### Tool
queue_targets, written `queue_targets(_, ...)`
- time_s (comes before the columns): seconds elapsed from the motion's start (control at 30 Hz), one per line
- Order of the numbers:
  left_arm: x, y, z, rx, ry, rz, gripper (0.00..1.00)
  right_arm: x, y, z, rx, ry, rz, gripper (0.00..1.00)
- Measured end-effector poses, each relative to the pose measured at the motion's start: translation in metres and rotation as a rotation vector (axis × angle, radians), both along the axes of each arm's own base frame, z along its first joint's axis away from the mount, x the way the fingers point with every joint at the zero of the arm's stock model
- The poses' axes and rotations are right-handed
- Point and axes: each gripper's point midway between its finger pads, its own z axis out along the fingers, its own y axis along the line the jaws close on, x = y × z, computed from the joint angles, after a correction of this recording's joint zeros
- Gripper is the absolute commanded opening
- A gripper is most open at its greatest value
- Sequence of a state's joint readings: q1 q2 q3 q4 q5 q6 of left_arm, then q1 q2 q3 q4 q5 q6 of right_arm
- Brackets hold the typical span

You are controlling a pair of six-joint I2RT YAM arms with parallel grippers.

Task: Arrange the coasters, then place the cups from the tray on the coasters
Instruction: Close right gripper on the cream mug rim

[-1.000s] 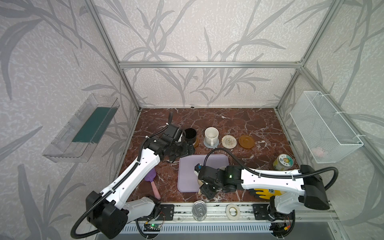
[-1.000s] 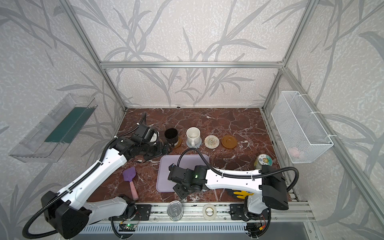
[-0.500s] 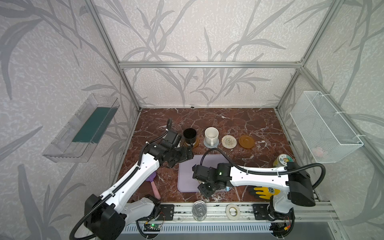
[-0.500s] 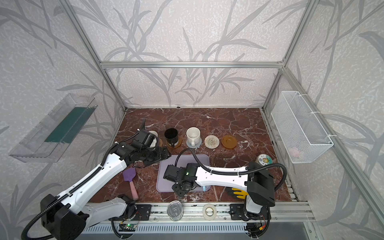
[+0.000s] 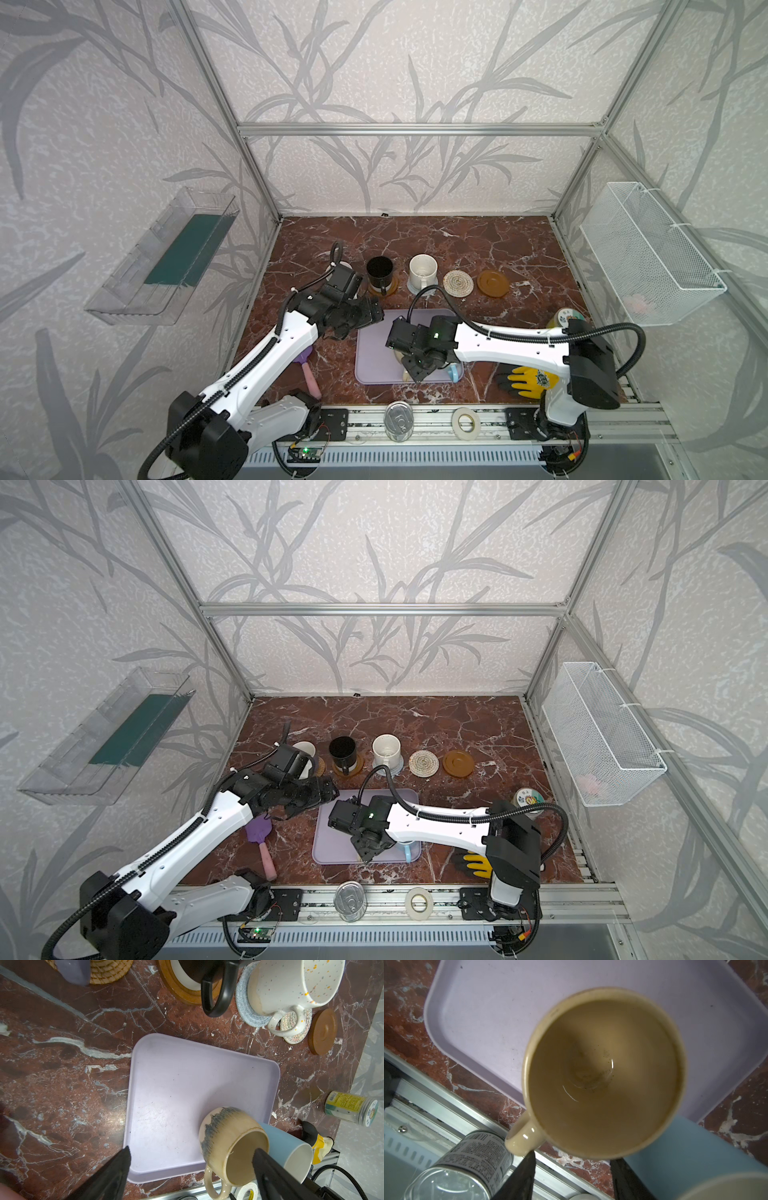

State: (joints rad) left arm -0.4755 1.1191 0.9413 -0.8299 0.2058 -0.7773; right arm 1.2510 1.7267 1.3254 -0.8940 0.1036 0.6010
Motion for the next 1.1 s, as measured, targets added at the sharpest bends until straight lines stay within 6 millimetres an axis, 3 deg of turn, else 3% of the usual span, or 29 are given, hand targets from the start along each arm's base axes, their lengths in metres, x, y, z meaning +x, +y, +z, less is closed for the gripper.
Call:
queue_targets(0.17,-0.001,0.001,-0.004,0.003,0.002,0.003,0.94,0.003,0.007,0.000,0.017,-0.007,0.007,0.73)
queue_targets(0.33,0.000,0.005,-0.006,0.013,0.005,0.018,0.94,0.006,0.011,-0.003,-0.003,-0.007,0.006,0.74)
queue_targets(0.73,0.000,0.025,-0.001,0.024,0.001,0.089,0.94,0.018,0.005,-0.018,-0.108,-0.041,-0.020,0.55)
queue_targets(1.1,0.001,0.023,-0.001,0.008,0.004,0.088,0.93,0.017,-0.001,-0.016,-0.093,-0.052,-0.025,0.50)
